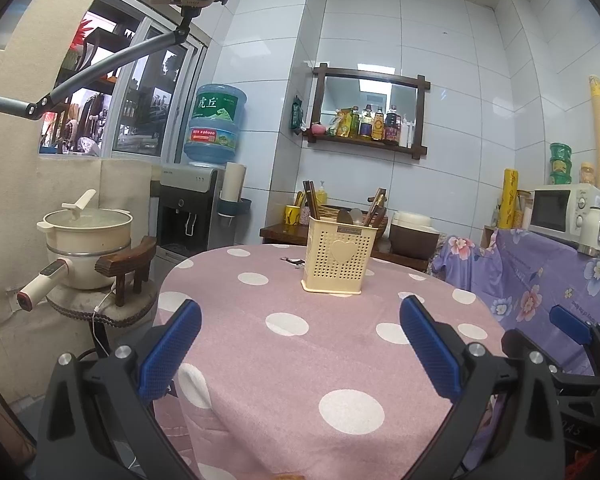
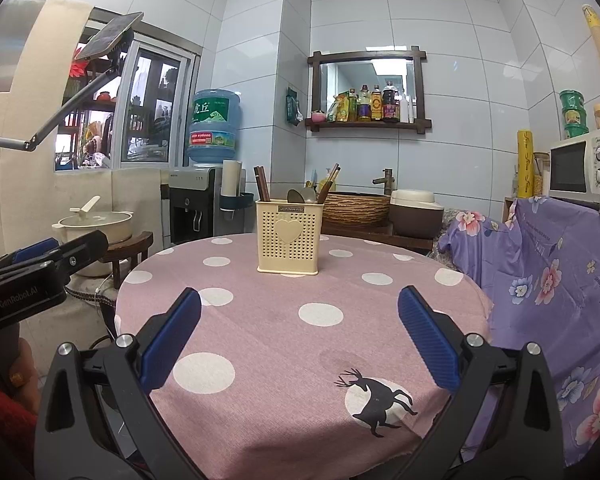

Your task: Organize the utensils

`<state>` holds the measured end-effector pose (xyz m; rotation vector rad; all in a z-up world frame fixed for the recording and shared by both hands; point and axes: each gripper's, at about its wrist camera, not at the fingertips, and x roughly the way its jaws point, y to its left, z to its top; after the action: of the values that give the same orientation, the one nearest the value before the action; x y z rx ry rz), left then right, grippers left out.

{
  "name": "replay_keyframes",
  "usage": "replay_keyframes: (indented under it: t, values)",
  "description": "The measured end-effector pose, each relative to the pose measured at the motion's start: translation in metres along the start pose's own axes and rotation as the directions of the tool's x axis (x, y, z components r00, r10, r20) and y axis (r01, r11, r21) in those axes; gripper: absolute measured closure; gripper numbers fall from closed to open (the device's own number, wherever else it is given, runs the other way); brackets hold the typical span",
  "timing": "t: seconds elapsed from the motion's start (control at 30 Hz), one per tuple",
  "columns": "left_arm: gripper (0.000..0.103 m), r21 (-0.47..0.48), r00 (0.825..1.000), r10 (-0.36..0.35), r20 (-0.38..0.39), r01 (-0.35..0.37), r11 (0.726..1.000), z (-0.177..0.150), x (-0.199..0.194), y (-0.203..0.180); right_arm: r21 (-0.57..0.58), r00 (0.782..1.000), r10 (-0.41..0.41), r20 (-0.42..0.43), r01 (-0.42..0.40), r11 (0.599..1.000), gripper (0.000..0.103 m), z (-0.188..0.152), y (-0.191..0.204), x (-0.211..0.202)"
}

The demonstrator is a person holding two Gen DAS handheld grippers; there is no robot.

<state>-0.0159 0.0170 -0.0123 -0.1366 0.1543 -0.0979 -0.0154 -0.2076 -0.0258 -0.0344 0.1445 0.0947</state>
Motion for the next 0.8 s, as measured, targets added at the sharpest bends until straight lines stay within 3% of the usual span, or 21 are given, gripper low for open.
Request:
replay_keyframes:
  t: [0.8]
  values:
    - [0.005, 0.001, 1.000, -0.008, -0.019, 0.008, 1.000, -0.0022, 0.0040, 0.0033, 0.000, 1.000, 0.002, -0.008, -0.002, 1.000, 0.006, -0.0058, -0.0014, 0.0013]
